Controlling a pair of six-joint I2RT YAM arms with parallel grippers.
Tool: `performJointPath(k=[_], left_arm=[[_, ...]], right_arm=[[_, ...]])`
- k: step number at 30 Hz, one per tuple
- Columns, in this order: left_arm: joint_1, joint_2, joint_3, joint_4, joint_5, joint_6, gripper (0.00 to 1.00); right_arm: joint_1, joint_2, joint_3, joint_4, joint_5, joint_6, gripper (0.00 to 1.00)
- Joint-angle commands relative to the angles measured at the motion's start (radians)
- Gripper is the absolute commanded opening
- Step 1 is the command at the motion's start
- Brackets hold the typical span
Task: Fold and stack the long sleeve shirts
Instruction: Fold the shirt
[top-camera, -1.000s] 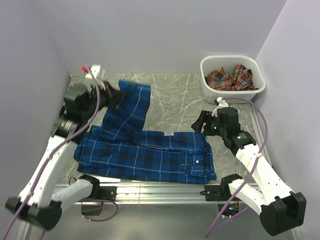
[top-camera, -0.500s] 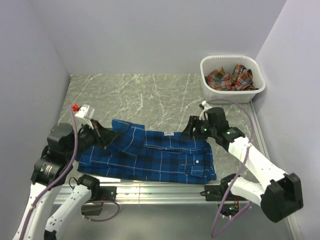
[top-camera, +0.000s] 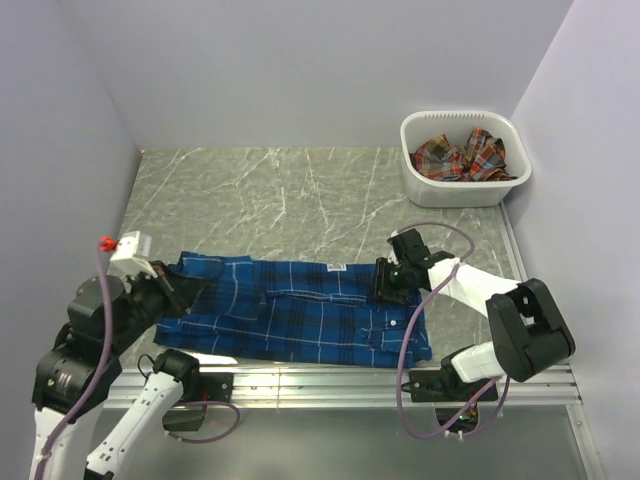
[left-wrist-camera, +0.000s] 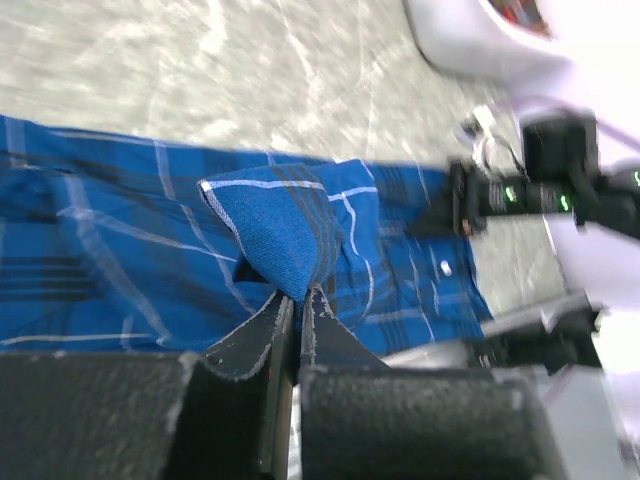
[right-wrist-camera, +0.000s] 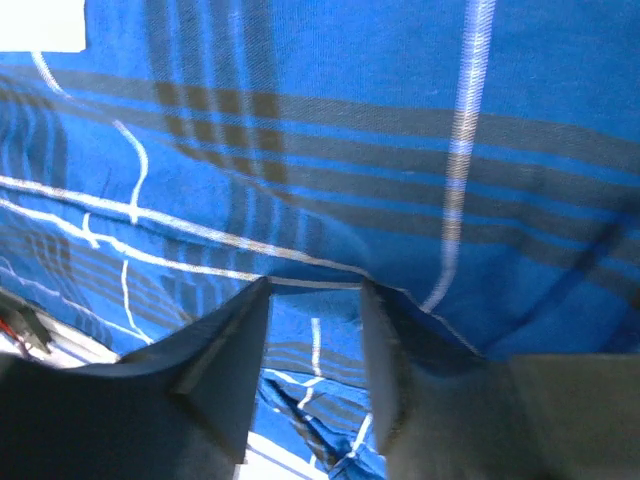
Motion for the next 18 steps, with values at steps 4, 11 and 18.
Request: performJointPath(k=[4, 11, 18], left_arm=[[-0.001, -0.027, 0.154, -0.07, -0.322, -0.07, 0.06], [-0.001, -0.072, 0.181, 0.02, -0.192, -0.009, 0.15], [-0.001, -0.005, 0.067, 0.043, -0.028, 0.022, 0.17]], right_arm=[[0.021, 0.068, 0.009, -0.026, 0.058, 0.013, 0.38], [0.053, 0.022, 0.062, -0.101, 0.116, -0.007, 0.4], [0.055, -0.138, 0.186, -0.131, 0.148, -0.022, 0.47]])
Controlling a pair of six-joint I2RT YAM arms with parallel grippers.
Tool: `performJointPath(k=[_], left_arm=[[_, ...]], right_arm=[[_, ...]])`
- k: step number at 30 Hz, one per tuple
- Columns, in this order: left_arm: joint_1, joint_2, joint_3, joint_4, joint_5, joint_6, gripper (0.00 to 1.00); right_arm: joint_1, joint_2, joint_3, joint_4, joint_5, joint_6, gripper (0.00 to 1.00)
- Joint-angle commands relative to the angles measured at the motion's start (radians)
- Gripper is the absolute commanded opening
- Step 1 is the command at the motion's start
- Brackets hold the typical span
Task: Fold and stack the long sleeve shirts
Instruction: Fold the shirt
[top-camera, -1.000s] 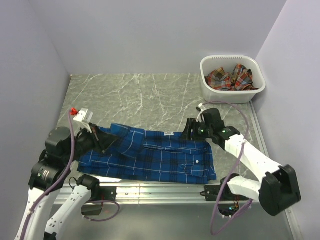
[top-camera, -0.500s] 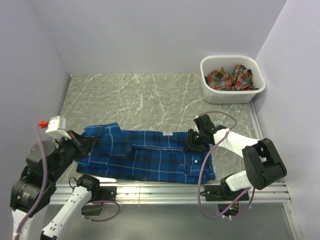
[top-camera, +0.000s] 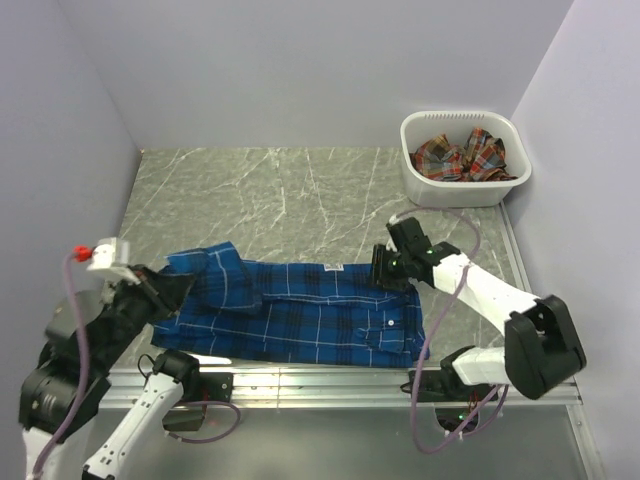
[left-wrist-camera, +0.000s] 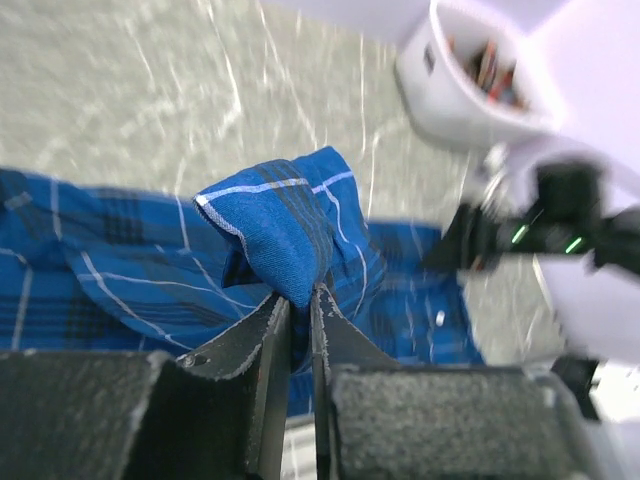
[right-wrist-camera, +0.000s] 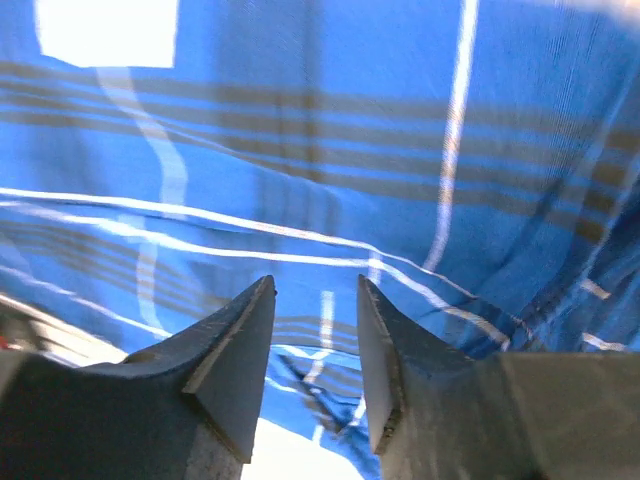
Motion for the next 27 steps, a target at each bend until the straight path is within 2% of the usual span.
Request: performJointPath(k=[1, 9, 13, 14, 17, 21, 24, 27], left_arm=[[-0.001, 0.066, -0.056, 0.045, 0.132, 0.049, 0.16], [-0.001, 0.17, -0.159, 0.204, 0.376, 0.16, 0.19], [-0.001, 0.266, -0.222, 0.362, 0.549, 0.189, 0.19], [-0.001, 0.283, -0.236, 0.432, 0.645, 0.192, 0.19], [-0.001, 0.352, -0.268, 0.509, 0.764, 0.22, 0.21], [-0.004, 0.478, -0.286, 0.545, 0.807, 0.266, 0.24], [-0.036, 0.573, -0.297, 0.615, 0.864, 0.261, 0.25], [-0.104, 0.665, -0.305, 0.67, 0.838, 0.255, 0.26]], right_arm=[[0.005, -0.09, 0.097, -0.006, 0.055, -0.025, 0.48], [0.005, -0.213, 0.046, 0.15, -0.026, -0.038, 0.57], [0.005, -0.255, 0.019, 0.206, -0.084, -0.064, 0.64], [0.005, -0.261, 0.008, 0.216, -0.1, -0.072, 0.65], [0.005, -0.275, -0.013, 0.287, -0.169, -0.066, 0.72], [0.007, -0.262, -0.009, 0.33, -0.218, -0.048, 0.73], [0.008, -0.268, -0.01, 0.338, -0.169, -0.045, 0.73], [0.007, -0.287, -0.024, 0.332, -0.117, -0.046, 0.73]])
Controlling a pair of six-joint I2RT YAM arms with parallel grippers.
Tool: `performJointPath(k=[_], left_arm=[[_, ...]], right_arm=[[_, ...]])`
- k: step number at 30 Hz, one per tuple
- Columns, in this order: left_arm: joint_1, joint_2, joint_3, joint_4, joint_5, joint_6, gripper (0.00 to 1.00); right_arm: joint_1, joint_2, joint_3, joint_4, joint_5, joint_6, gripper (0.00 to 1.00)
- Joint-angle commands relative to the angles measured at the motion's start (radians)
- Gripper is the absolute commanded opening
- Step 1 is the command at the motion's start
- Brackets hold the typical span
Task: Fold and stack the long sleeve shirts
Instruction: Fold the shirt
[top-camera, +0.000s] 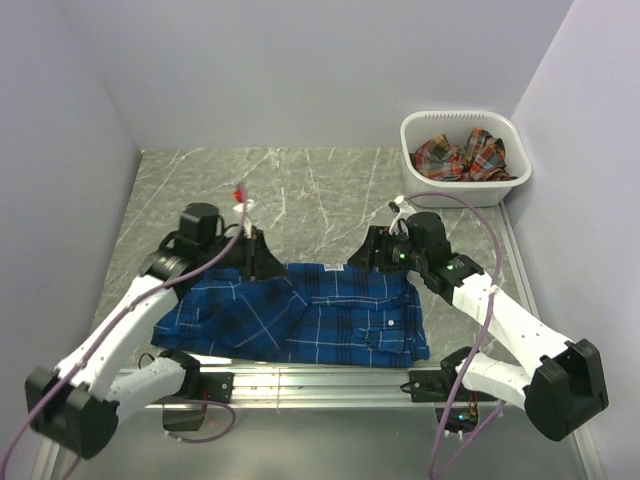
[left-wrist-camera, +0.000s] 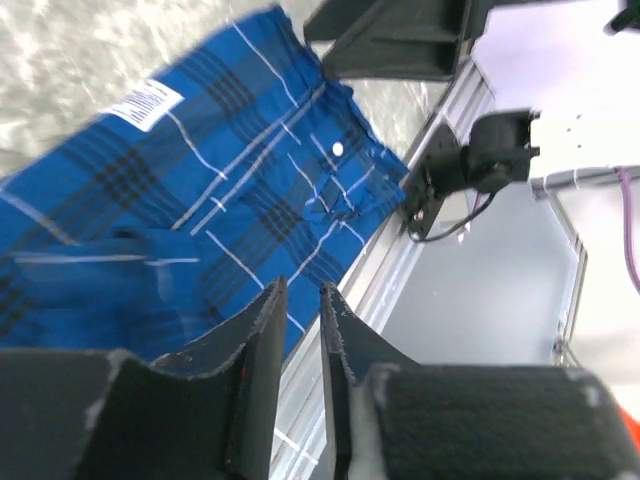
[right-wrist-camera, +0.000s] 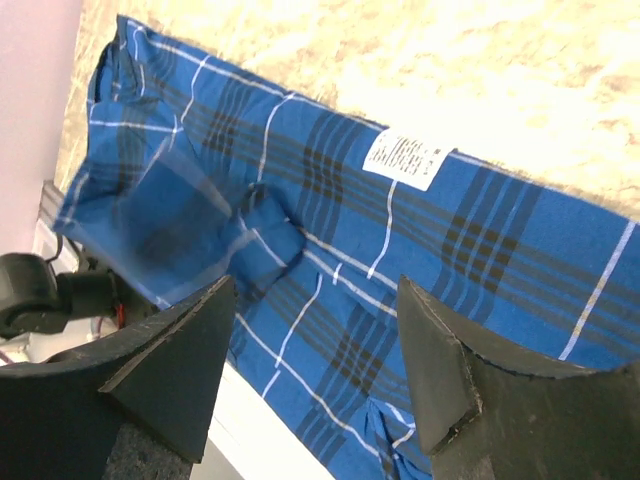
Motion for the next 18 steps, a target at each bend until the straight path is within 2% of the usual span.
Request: performJointPath(k=[1, 3, 6, 7, 9, 10, 11, 14, 18], left_arm=[[-0.084, 0.08, 0.007, 0.127, -0.009, 0.028, 0.27], [-0.114, 0.146, 0.042, 0.094, -0.093, 0.049, 0.3], [-0.118, 0.161, 0.082, 0.067, -0.348, -0.021, 0.41], [-0.115, 0.155, 0.086, 0.058, -0.525, -0.044, 0.56], [-0.114, 0.138, 0.094, 0.034, -0.682, -0.11, 0.73], [-0.106, 0.132, 0.099, 0.018, -0.756, -0.13, 0.88], [-0.099, 0.126, 0.1, -0.006, -0.864, -0.171, 0.93], [-0.028, 0.134, 0.094, -0.061, -1.002, -0.218, 0.98], [0.171, 0.167, 0.036, -0.074, -0.929, -0.297, 0.97]], right_arm=[[0.007, -0.034, -0.018, 0.047, 0.056, -0.006, 0.73], [0.006, -0.007, -0.017, 0.025, 0.06, -0.016, 0.73], [0.018, 0.052, -0.006, 0.015, 0.031, -0.041, 0.72], [0.026, 0.067, -0.003, 0.021, 0.021, -0.053, 0.72], [0.044, 0.118, 0.009, 0.035, -0.005, -0.065, 0.7], [0.065, 0.139, 0.026, 0.043, -0.009, -0.075, 0.7], [0.076, 0.161, 0.038, 0.055, -0.022, -0.076, 0.68], [0.121, 0.266, 0.104, 0.073, -0.057, -0.082, 0.65], [0.165, 0.424, 0.194, 0.06, -0.01, -0.076, 0.61]])
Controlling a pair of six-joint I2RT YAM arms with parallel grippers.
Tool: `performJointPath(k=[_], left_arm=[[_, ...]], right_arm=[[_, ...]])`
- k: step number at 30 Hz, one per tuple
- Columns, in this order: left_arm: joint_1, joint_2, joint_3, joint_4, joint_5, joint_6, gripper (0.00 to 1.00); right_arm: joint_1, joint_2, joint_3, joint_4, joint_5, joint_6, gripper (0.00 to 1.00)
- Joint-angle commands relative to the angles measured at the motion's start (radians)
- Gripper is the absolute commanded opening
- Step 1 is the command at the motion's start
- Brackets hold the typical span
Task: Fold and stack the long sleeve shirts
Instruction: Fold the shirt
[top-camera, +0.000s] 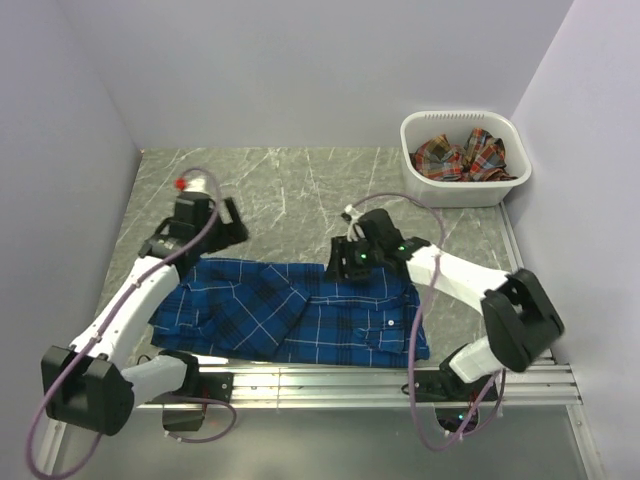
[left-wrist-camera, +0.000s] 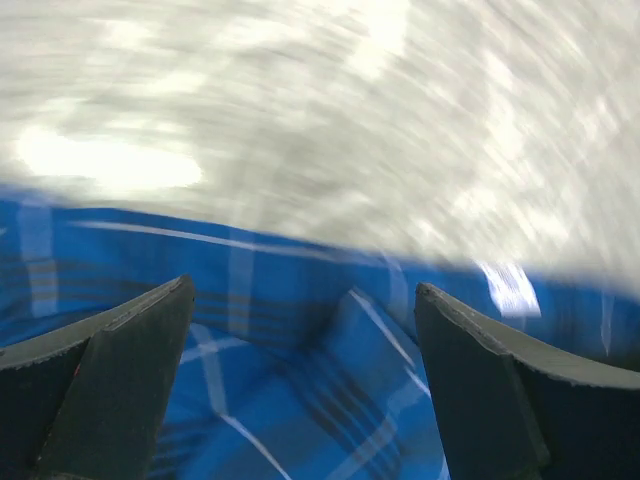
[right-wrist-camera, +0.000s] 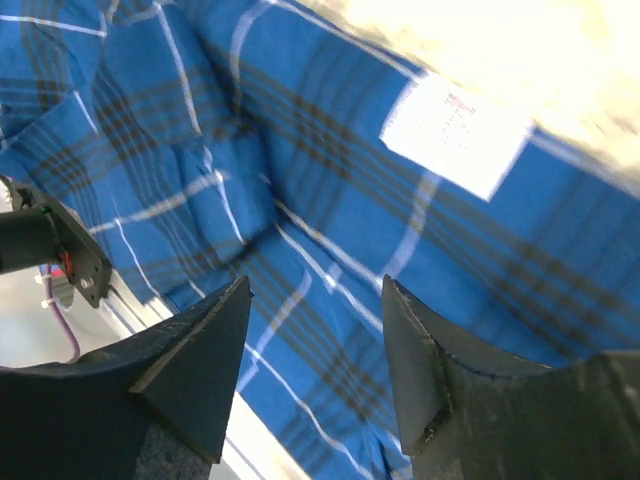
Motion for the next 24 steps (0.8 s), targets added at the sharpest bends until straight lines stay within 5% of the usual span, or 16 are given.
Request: performJointPath(k=[1, 9, 16, 24], left_arm=[[0.181, 0.024, -0.036, -0.032, -0.048, -0.107, 0.96], [0.363, 0.182, -0.18, 0.051, 0.117, -0.24, 0.92], [0.532, 0.306, -0.157, 0.066, 0.151, -0.276, 0.91], [0.582, 0.391, -0.064, 0.068, 0.168, -0.317, 0.9]], right_arm=[[0.026, 0.09, 0.115, 0.025, 0.035, -0.001, 0.6], [0.006, 0.173, 0.084, -0.09, 0.242, 0.063, 0.56], [-0.112, 0.284, 0.089, -0.168, 0.259, 0.125, 0.56], [-0.256, 0.423, 0.218, -0.216, 0.293, 0.128, 0.57]])
